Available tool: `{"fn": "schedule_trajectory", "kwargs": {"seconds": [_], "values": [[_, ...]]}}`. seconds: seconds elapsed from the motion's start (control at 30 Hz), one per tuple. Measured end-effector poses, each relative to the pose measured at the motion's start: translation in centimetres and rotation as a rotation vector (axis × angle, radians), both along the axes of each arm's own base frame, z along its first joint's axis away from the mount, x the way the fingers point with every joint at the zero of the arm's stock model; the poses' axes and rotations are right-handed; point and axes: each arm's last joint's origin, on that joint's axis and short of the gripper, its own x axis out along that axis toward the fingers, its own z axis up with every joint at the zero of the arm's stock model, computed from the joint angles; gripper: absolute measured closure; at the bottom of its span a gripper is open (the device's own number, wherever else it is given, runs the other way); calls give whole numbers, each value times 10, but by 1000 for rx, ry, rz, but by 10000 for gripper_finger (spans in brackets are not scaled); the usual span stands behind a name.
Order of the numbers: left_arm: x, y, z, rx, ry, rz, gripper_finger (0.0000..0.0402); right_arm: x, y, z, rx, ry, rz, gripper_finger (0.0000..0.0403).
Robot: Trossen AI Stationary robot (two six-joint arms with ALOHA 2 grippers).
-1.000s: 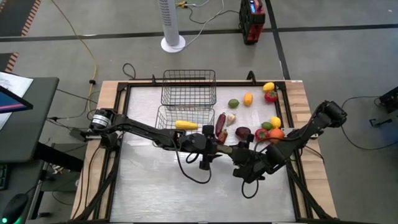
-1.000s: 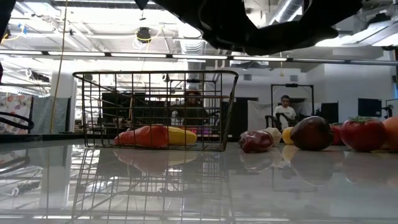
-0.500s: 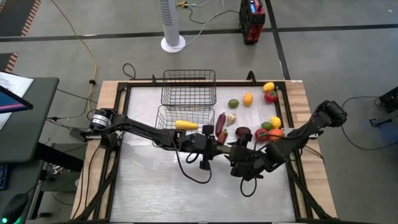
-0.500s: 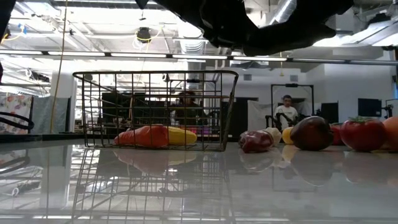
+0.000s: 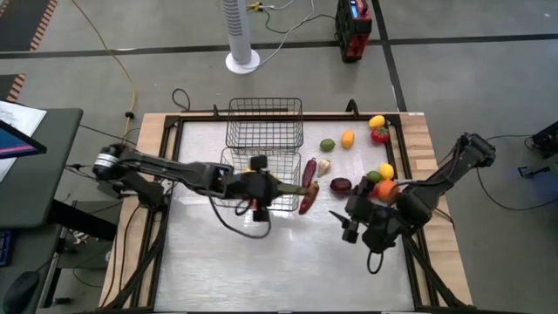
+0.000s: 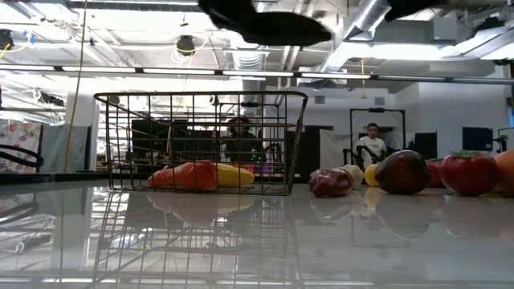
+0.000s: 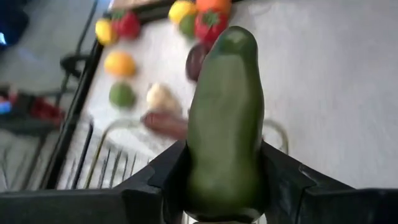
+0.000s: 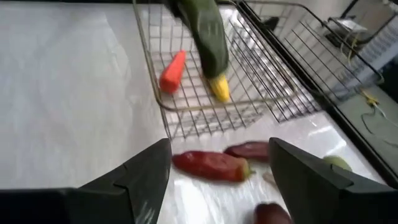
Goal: Sort produce into baskets
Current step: Put the green chili pepper into the bottom wire basket, then put the apple into the top wire basket
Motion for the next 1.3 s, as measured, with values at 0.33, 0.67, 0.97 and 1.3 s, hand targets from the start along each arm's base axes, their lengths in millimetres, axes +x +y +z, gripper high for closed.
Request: {"fn": "schedule_trajectory", "kwargs": {"seconds": [0.33,0.67,0.97,1.3], "values": [[-36,29,-58,-39,114,304,249,-5,-3,-37,25,47,-73,106],[-31,27,-49,-55,63,300,152,2,-27,-41,99,176,-132,106],[-21,23,-34,-31,-58,240,123,9,-77,-63,124,394,-235,106],[-13,6,-23,17,-158,58,122,10,-117,-91,227,540,-212,106]]}}
